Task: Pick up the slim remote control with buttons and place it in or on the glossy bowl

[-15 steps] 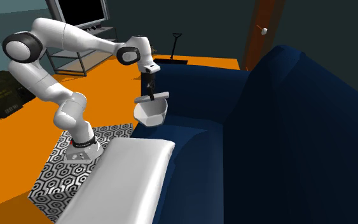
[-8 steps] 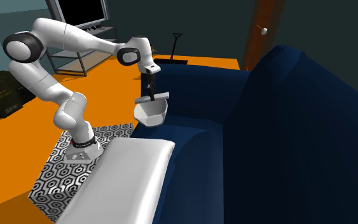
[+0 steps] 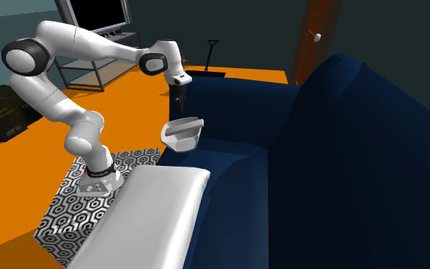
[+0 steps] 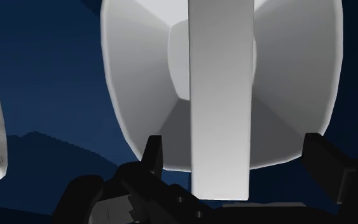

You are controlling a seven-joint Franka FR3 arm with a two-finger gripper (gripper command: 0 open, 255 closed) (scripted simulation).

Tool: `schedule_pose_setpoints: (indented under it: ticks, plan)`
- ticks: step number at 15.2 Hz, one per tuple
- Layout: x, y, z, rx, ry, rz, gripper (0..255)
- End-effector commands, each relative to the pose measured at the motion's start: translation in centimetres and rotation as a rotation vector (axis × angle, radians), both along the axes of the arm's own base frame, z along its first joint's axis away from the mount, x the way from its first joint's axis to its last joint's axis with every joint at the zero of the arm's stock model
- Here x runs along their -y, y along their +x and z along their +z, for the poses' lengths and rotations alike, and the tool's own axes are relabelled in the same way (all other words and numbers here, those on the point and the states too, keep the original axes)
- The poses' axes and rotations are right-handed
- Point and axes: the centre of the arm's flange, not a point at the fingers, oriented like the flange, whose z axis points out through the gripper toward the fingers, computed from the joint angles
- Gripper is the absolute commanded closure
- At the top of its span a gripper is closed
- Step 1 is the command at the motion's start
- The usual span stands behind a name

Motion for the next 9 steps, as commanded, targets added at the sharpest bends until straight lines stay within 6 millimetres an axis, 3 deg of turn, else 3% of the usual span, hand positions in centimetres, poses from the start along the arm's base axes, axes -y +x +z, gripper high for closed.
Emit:
schedule_pose_setpoints:
  ticks: [1, 2, 9]
  plan:
    - [-0.1, -0.2, 2.4, -0.001, 0.0, 0.0, 0]
    - [-0.2, -0.3, 3.4, -0.001, 0.0, 0.0, 0]
    - [-0.2, -0.3, 3.4, -0.001, 0.0, 0.0, 0]
